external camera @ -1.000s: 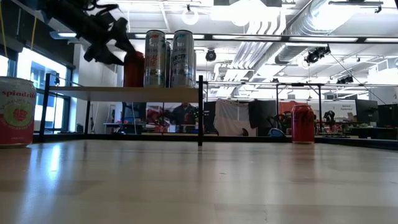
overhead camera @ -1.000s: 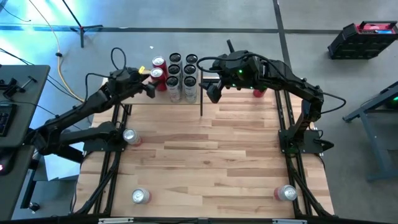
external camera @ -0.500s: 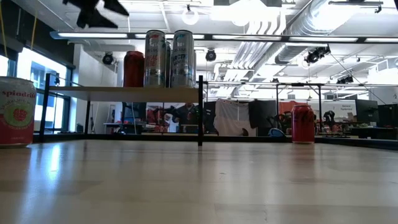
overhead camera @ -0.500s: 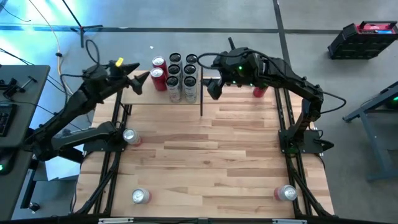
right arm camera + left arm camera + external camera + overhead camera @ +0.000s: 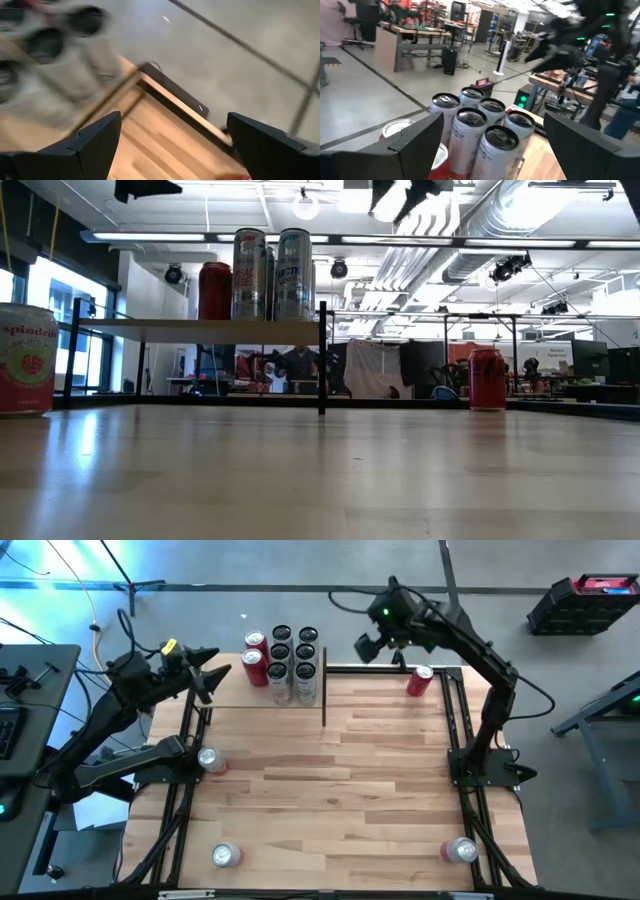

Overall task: Place canned beverage on shelf
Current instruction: Adjust the aligned red soda cans on the shelf

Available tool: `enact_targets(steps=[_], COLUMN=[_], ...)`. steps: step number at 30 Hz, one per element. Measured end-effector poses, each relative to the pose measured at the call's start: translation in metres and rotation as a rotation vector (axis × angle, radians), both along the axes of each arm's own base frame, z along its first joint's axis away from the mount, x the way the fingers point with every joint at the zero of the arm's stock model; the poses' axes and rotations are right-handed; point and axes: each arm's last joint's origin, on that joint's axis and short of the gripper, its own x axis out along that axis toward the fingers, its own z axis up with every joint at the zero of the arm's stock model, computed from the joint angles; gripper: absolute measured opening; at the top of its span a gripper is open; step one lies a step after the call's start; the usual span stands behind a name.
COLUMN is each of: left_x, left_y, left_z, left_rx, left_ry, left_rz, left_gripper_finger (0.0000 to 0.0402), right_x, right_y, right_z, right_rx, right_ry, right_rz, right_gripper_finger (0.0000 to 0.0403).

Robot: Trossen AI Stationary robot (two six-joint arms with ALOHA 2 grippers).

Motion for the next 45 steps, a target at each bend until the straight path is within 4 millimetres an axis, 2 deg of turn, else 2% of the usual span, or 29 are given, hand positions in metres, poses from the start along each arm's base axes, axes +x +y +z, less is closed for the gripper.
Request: enact_targets(steps=[9, 13, 17, 24, 28, 33, 38, 41, 45], left_x=[-0.008, -0.008, -0.008, -0.011, -0.003, 0.011, 0.026, 0.039, 0.053], left_y=[-0.01, -0.011, -0.011, -0.009, 0.001, 0.014, 0.029, 0.038, 0.052], left_z=[0.0, -0.002, -0.007, -0.029, -0.038, -0.017, -0.001, 0.001, -0.008], left_rx=[0.003, -0.008, -0.038, -0.105, -0.133, -0.117, -0.113, -0.161, -0.244], left_ry=[-0.004, 0.009, 0.045, 0.263, 0.3, 0.221, 0.328, 0.376, 0.444], left_rz=[-0.03, -0.057, -0.059, 0.05, 0.144, 0.209, 0.273, 0.276, 0.309], left_gripper_finger=[0.0333, 0.0333, 0.0333, 0.0333, 0.0333, 0.0329, 0.0326, 0.0326, 0.0326], right_x=[-0.025, -0.034, -0.029, -0.01, 0.004, 0.019, 0.023, 0.023, 0.026], right_y=[-0.061, -0.078, -0.084, -0.063, -0.043, -0.019, -0.007, -0.002, 0.004], right_z=[-0.032, -0.042, -0.045, -0.043, -0.043, -0.043, -0.044, -0.045, -0.045], right_rx=[0.244, 0.259, 0.24, 0.2, 0.195, 0.173, 0.178, 0.191, 0.189], right_ry=[0.044, 0.083, 0.052, 0.066, 0.069, 0.082, 0.104, 0.123, 0.119], right_rz=[-0.335, -0.461, -0.498, -0.413, -0.359, -0.295, -0.265, -0.267, -0.248], right_gripper_finger=[0.0349, 0.0349, 0.0349, 0.0349, 0.0349, 0.0349, 0.0349, 0.0349, 0.0349])
